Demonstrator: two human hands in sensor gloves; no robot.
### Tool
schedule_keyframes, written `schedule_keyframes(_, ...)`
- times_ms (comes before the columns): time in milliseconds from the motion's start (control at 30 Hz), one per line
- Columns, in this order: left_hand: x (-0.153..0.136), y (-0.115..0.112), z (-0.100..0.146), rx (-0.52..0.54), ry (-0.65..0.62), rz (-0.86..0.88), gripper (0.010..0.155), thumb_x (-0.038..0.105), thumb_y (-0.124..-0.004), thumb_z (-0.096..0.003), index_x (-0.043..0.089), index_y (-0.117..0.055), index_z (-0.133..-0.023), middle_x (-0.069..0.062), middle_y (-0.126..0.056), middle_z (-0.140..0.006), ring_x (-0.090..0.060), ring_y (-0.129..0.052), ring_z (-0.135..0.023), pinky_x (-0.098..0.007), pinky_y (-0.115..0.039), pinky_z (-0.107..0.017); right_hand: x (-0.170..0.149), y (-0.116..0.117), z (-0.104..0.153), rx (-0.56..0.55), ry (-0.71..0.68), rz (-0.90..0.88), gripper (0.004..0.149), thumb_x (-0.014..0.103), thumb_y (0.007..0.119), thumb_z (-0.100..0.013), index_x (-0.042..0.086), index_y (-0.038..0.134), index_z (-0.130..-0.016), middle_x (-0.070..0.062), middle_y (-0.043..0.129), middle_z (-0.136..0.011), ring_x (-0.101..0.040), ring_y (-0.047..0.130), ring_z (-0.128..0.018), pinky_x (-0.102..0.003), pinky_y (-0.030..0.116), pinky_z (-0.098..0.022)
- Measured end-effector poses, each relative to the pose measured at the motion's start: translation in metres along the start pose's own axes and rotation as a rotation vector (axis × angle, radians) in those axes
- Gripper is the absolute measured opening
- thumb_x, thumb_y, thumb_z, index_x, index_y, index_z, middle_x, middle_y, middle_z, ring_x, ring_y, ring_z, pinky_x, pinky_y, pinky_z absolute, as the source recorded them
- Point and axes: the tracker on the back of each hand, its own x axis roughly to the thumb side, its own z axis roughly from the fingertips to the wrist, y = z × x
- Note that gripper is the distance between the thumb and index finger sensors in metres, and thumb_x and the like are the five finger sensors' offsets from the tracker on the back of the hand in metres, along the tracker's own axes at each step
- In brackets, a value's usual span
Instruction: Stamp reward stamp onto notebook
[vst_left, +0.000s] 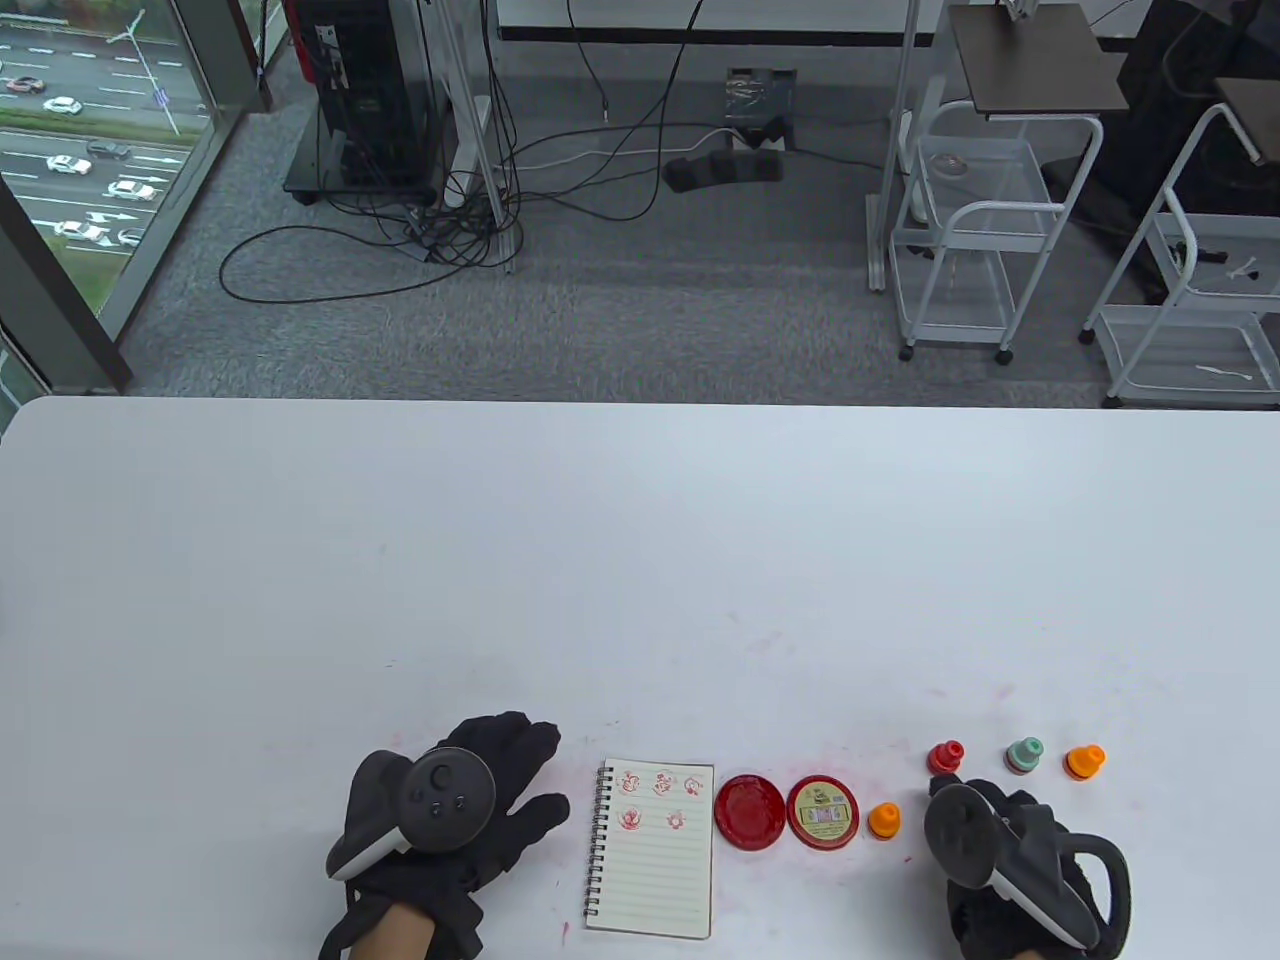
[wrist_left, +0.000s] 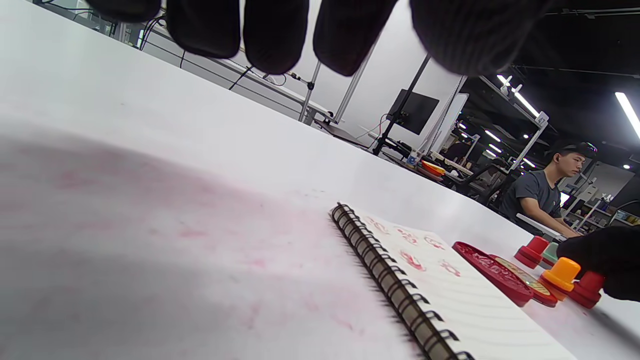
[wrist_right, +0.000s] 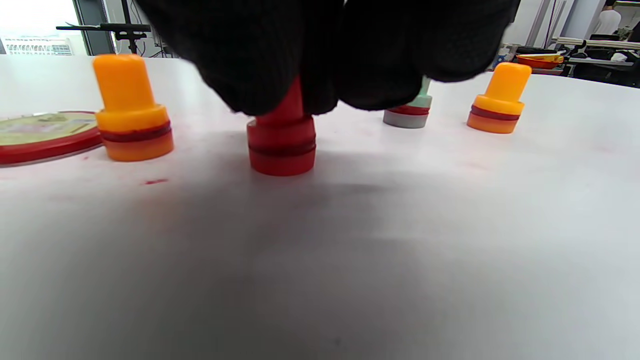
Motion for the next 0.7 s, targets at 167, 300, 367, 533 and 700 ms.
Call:
schedule_keyframes(167, 0.001, -0.001, 0.001, -0.003, -0.005, 0.006, 0.076, 0.058, -0.070, -0.0498, 0.018, -0.061, -0.114, -0.021, -0.059, -0.116, -0.051, -0.061, -0.103, -0.068, -0.057, -0.072, -0.009, -0.015, 0.007, -0.068, 0.023, -0.087, 0.061, 0.025, 0.085, -0.042, 0.023, 0.064, -0.099, -0.009, 0.074, -0.102, -0.042, 0.078, -0.085, -0.057, 0.071, -0.062)
schedule_keyframes(300, 0.008, -0.001, 0.001, 0.007, -0.030, -0.014, 0.076, 0.058, -0.069, -0.0497, 0.018, -0.060, -0.114, -0.021, -0.059, -0.117, -0.051, -0.061, -0.103, -0.068, -0.057, -0.072, -0.003, -0.018, 0.010, -0.106, 0.014, -0.084, 0.064, 0.032, 0.082, -0.044, 0.023, 0.060, -0.103, -0.011, 0.070, -0.106, -0.048, 0.070, -0.092, -0.066, 0.064, -0.066)
schedule_keyframes(367, 0.009, -0.001, 0.001, 0.022, -0.038, -0.026, 0.076, 0.058, -0.069, -0.0496, 0.019, -0.059, -0.114, -0.021, -0.058, -0.117, -0.051, -0.061, -0.103, -0.068, -0.056, -0.072, 0.001, -0.020, 0.010, -0.130, -0.008, -0.099, 0.065, 0.038, 0.079, -0.044, 0.024, 0.057, -0.104, -0.011, 0.067, -0.108, -0.050, 0.066, -0.095, -0.069, 0.061, -0.067)
schedule_keyframes(533, 0.009, -0.002, 0.004, 0.024, -0.026, -0.033, 0.077, 0.059, -0.068, -0.0497, 0.019, -0.059, -0.114, -0.021, -0.058, -0.117, -0.052, -0.062, -0.103, -0.068, -0.057, -0.072, 0.007, -0.028, 0.008, -0.216, -0.070, -0.162, 0.068, 0.045, 0.078, -0.044, 0.025, 0.056, -0.106, -0.011, 0.064, -0.112, -0.056, 0.059, -0.099, -0.076, 0.054, -0.067)
schedule_keyframes(700, 0.011, 0.000, 0.005, 0.033, -0.023, -0.073, 0.080, 0.061, -0.067, -0.0494, 0.021, -0.053, -0.117, -0.021, -0.052, -0.120, -0.055, -0.055, -0.106, -0.070, -0.054, -0.073, 0.018, -0.035, 0.003, -0.238, -0.117, -0.181, 0.068, 0.046, 0.077, -0.045, 0.027, 0.056, -0.107, -0.012, 0.061, -0.115, -0.059, 0.051, -0.102, -0.081, 0.048, -0.066)
